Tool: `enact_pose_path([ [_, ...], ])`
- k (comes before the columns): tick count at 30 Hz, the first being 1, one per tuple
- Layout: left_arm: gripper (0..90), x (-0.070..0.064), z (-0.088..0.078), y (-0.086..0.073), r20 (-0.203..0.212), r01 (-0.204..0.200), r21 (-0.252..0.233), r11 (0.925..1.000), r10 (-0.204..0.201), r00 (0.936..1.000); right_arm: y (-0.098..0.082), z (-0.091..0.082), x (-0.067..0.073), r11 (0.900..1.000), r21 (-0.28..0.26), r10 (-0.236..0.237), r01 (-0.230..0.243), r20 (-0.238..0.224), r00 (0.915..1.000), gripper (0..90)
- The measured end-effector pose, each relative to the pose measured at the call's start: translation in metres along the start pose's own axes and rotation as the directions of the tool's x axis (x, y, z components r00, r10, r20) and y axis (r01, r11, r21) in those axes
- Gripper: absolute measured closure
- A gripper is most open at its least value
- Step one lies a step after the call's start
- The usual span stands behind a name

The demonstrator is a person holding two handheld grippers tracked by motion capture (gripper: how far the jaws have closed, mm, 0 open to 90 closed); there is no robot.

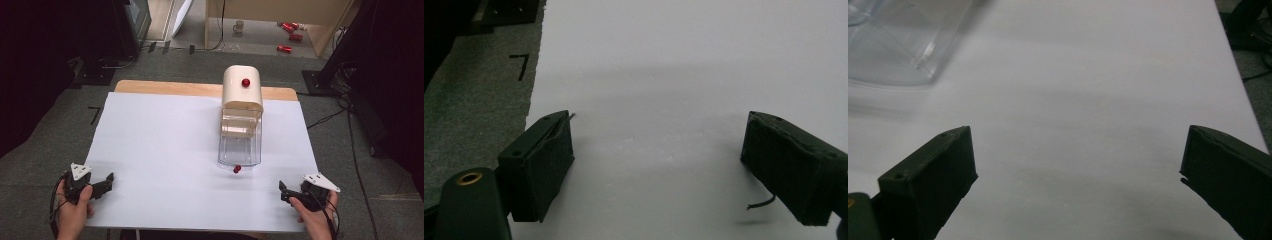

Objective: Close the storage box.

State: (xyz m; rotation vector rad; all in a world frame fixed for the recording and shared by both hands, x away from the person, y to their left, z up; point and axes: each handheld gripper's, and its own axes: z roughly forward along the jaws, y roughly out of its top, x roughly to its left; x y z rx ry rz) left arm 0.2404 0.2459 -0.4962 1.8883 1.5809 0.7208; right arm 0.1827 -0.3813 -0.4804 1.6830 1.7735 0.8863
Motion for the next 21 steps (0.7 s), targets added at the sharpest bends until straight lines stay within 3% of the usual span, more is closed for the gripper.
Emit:
enact_pose_path([
  [5,13.4,0.000,0.000,0.000,0.000,0.000,0.000,1.0000,0.000,1.0000,0.006,-0.003,0.015,1.000,-0.014,0.018,-0.018,-0.003,0.9998,13.8],
  [15,13.4,0.000,0.000,0.000,0.000,0.001,0.000,1.0000,-0.001,1.0000,0.008,-0.005,0.032,1.000,-0.025,-0.009,0.008,-0.025,0.9996,14.5],
  [21,13.4,0.000,0.000,0.000,0.000,0.001,-0.001,1.0000,-0.001,1.0000,0.012,-0.008,0.050,0.999,-0.047,-0.023,0.021,-0.049,0.9986,19.5],
])
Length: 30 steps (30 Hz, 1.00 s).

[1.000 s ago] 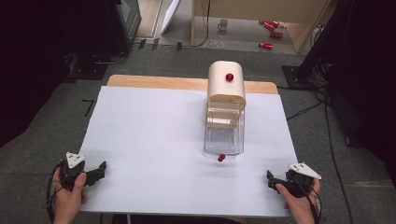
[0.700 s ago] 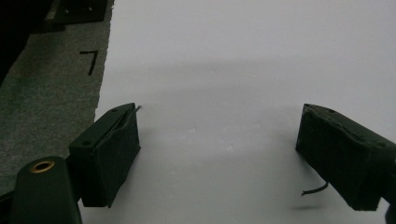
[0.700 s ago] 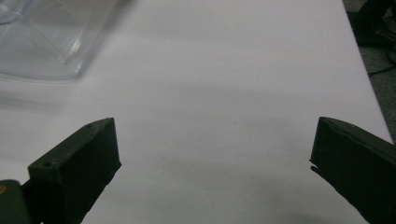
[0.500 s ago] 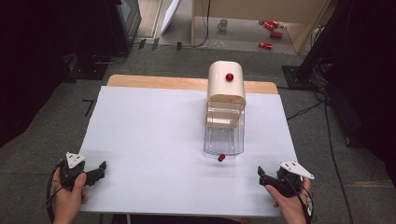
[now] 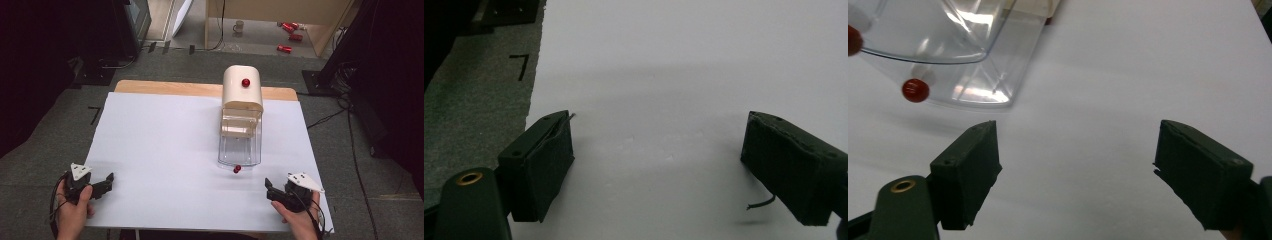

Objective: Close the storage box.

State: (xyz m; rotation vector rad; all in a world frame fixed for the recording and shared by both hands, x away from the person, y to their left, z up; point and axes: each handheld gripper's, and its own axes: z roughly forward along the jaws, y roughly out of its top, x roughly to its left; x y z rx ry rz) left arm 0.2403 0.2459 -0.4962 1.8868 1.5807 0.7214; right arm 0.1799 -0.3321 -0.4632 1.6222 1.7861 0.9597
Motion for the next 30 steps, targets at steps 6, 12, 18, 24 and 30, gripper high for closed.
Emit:
enact_pose_path([
  [6,13.4,0.000,0.000,0.000,0.000,0.000,0.000,1.0000,0.000,1.0000,0.002,-0.004,0.014,1.000,-0.030,-0.009,0.008,-0.026,0.9996,32.0],
  [12,13.4,0.000,0.000,0.000,0.000,0.000,0.001,1.0000,0.000,1.0000,0.002,-0.003,0.024,0.999,-0.044,-0.022,0.020,-0.052,0.9984,37.3],
  [18,13.4,0.000,0.000,0.000,0.000,0.000,0.000,1.0000,0.000,1.0000,0.003,-0.001,0.036,0.999,-0.047,-0.030,0.027,-0.065,0.9974,44.7],
  [24,13.4,0.000,0.000,0.000,0.000,0.000,0.000,1.0000,0.000,1.0000,0.005,0.000,0.044,0.998,-0.053,-0.028,0.024,-0.082,0.9962,51.7],
  [30,13.4,0.000,0.000,0.000,0.000,0.000,0.000,1.0000,0.000,1.0000,0.007,0.003,0.053,0.999,-0.048,-0.022,0.018,-0.094,0.9954,55.0],
])
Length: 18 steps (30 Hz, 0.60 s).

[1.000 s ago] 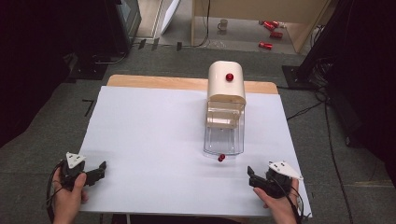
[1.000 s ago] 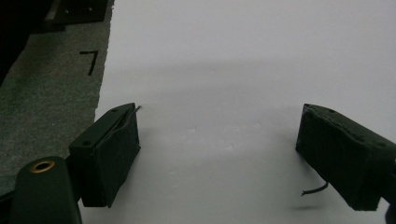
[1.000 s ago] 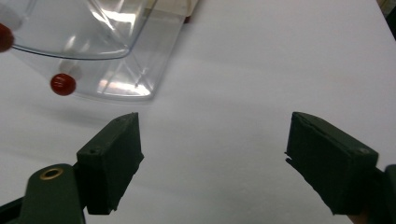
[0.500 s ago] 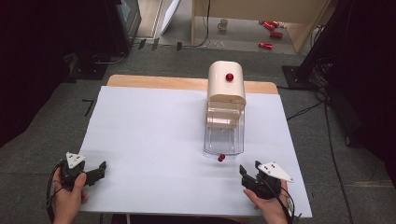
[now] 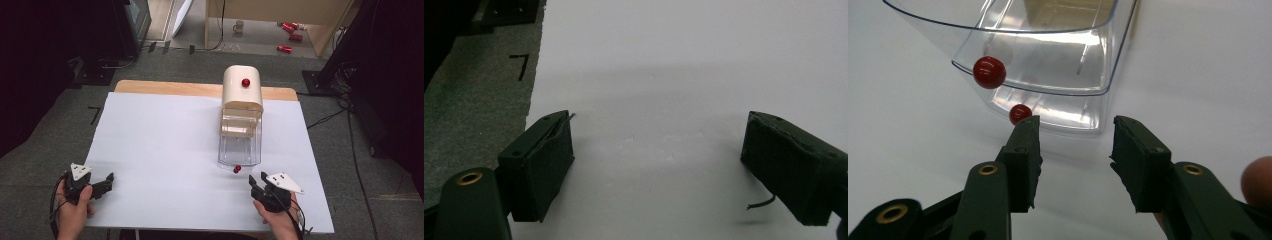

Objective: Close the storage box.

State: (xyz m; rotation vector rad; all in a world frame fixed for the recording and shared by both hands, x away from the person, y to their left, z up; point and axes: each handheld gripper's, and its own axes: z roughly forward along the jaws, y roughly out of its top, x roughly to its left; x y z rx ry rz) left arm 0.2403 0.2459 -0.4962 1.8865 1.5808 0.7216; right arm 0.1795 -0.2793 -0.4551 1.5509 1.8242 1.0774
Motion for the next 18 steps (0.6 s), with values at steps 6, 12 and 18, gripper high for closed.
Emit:
enact_pose_path([
  [6,13.4,0.000,0.000,0.000,0.000,0.000,0.000,1.0000,0.000,1.0000,0.004,0.002,0.007,1.000,-0.007,0.001,-0.001,-0.014,0.9999,57.4],
  [12,13.5,0.000,0.000,0.000,0.000,0.001,-0.001,1.0000,-0.001,1.0000,0.007,0.005,0.016,1.000,-0.009,0.002,-0.002,-0.042,0.9991,59.4],
  [18,13.4,0.000,0.000,0.000,0.000,0.001,-0.001,1.0000,-0.001,1.0000,0.009,0.008,0.025,1.000,-0.010,-0.003,0.002,-0.065,0.9979,61.1],
])
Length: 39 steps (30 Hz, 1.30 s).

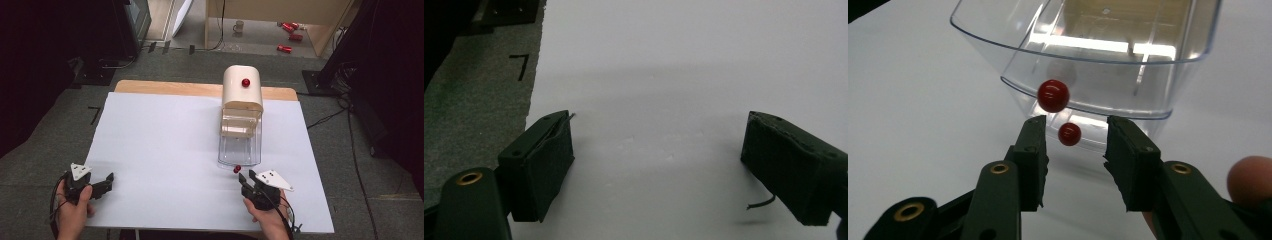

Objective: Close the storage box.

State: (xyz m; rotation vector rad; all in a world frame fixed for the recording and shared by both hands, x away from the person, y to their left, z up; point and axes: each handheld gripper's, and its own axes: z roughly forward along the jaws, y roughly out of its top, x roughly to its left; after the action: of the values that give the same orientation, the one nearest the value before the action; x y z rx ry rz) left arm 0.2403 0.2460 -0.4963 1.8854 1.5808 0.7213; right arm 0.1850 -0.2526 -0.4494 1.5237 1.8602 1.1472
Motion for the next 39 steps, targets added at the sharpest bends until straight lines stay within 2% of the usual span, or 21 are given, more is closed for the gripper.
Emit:
enact_pose_path([
  [8,13.5,0.000,0.000,0.000,0.001,-0.001,0.001,1.0000,0.001,1.0000,0.001,0.010,0.014,1.000,0.002,-0.007,0.007,0.012,0.9999,66.3],
  [18,13.5,0.000,0.000,0.000,0.001,0.000,0.001,1.0000,0.000,1.0000,0.003,0.017,0.019,1.000,-0.010,0.013,-0.013,0.040,0.9991,71.9],
  [25,13.5,0.000,0.000,0.000,0.002,0.000,0.001,1.0000,0.000,1.0000,0.003,0.017,0.020,1.000,-0.019,0.019,-0.018,0.054,0.9984,75.1],
  [39,13.5,0.000,0.000,0.000,0.002,0.000,0.001,1.0000,0.000,1.0000,0.013,0.008,0.022,0.999,-0.046,0.014,-0.012,0.046,0.9989,75.3],
])
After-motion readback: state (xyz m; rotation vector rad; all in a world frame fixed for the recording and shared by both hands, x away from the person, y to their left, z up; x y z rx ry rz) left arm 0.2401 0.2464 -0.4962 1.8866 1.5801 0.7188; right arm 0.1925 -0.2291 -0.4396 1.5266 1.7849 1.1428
